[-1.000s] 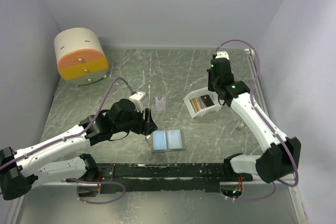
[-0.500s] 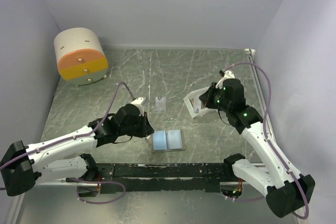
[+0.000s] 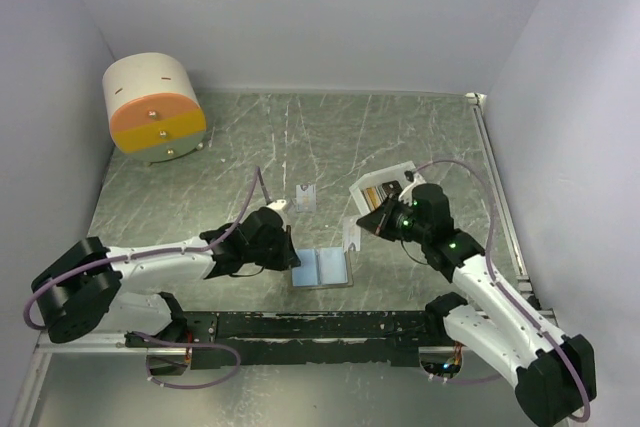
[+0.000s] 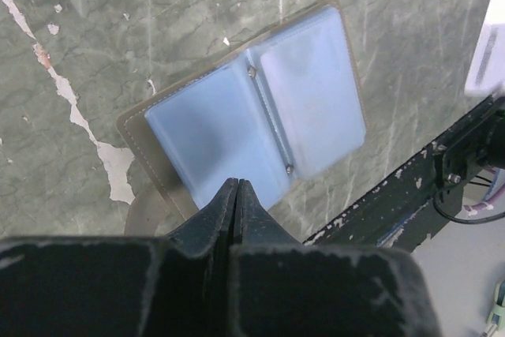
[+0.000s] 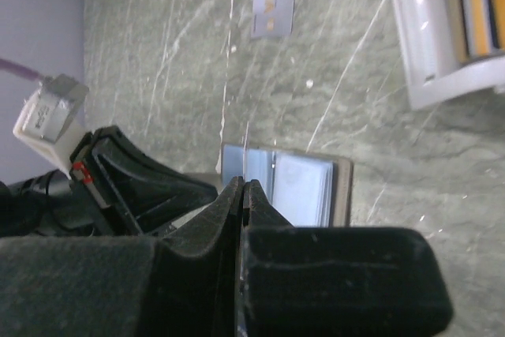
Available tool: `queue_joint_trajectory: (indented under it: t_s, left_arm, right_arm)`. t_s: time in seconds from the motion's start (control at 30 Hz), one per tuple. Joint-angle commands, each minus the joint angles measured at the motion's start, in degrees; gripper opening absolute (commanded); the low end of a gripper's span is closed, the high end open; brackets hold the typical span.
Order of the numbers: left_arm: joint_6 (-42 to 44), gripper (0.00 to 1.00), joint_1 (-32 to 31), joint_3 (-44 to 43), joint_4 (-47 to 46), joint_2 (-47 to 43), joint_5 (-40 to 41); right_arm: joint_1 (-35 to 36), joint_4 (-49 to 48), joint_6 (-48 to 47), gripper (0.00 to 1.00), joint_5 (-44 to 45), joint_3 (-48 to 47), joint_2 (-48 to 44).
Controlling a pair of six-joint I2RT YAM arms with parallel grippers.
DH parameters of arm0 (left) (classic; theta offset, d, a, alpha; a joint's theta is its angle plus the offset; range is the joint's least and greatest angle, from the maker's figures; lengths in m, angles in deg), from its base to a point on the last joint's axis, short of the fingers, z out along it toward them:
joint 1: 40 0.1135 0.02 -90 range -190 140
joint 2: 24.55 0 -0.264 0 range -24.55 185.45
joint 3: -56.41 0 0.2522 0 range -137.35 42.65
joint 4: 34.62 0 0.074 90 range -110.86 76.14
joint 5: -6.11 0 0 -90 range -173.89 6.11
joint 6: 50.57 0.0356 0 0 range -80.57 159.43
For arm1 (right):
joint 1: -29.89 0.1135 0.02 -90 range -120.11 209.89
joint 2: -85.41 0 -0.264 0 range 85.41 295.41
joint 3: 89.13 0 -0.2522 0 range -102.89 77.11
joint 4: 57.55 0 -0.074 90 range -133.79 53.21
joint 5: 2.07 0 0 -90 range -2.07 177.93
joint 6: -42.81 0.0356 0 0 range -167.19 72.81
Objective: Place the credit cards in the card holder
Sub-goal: Insert the credit card into the card holder.
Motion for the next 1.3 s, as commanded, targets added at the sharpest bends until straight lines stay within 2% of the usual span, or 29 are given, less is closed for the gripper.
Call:
queue_joint_trajectory:
  t_s: [0.0, 0.2, 0.37, 0.63, 1.27]
  left_arm:
    - [-0.7, 0.07, -0.2, -0.8, -3.7, 2.4, 0.0]
    - [-2.0, 0.07, -0.2, 0.8, -2.9, 3.6, 2.5]
    - [-2.5, 0.07, -0.2, 2.7, -4.8, 3.8, 2.0]
    - [-2.6, 0.07, -0.2, 3.8, -5.5, 4.6, 1.9]
    - [-3.5, 0.08, -0.2, 6.2, -4.5, 3.5, 2.8]
  right_arm:
    - [4.0, -7.1, 6.4, 0.00, -1.1, 3.4, 1.3]
    - [17.0, -13.0, 8.5, 0.00, 6.5, 4.1, 8.0]
    - [21.9, -17.5, 7.3, 0.00, 8.0, 3.8, 14.1]
    - [22.4, -20.7, 6.1, 0.00, 8.9, 5.3, 20.0]
    - [22.4, -21.7, 4.2, 0.00, 10.9, 7.9, 25.7]
